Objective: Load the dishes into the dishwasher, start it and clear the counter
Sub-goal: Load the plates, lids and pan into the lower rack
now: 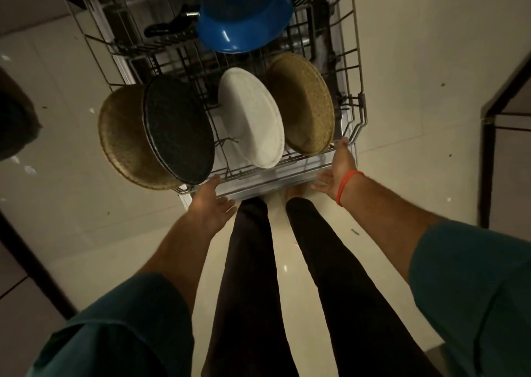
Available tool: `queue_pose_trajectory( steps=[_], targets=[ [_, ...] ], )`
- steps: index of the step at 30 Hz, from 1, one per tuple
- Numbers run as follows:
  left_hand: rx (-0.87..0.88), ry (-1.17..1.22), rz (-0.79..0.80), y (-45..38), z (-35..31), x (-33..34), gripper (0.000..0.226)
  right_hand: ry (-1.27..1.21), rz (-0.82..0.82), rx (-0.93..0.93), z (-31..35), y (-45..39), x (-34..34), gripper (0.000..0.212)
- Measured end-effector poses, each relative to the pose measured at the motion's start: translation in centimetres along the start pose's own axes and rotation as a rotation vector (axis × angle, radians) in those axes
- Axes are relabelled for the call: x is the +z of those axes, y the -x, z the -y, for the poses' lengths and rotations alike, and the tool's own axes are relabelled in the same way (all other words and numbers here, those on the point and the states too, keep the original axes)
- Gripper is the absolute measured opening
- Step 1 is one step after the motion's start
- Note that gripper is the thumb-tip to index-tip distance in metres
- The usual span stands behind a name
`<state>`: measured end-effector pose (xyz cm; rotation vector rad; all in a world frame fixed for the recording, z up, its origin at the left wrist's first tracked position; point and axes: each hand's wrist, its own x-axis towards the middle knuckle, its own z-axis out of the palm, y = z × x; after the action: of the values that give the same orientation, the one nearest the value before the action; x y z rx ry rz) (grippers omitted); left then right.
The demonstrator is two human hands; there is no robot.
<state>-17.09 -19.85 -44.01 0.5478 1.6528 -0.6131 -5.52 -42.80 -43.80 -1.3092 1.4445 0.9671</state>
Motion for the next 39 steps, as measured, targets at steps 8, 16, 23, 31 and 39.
queue_pose_trajectory(
  steps=[8,16,23,31,39],
  targets=[
    [-0.019,0.241,0.065,-1.6,-0.1,1.4,0.061,-0.235,0.095,0.019,1.4,-3.3,-0.5,0.094],
    [-0.073,0.391,0.083,-1.6,-4.0,2.5,0.052,-0.372,0.136,-0.008,4.1,-2.3,1.5,0.106],
    [0.047,0.309,0.177,-0.6,-11.6,4.8,0.042,-0.297,0.242,-0.098,11.0,-0.3,5.7,0.108],
    [0.269,0.151,0.221,0.8,-18.9,7.7,0.021,-0.210,0.255,-0.250,18.5,0.6,10.4,0.095],
    [0.345,0.067,0.248,2.2,-24.7,9.7,0.018,-0.112,0.323,-0.327,23.2,0.6,13.5,0.106]
  ],
)
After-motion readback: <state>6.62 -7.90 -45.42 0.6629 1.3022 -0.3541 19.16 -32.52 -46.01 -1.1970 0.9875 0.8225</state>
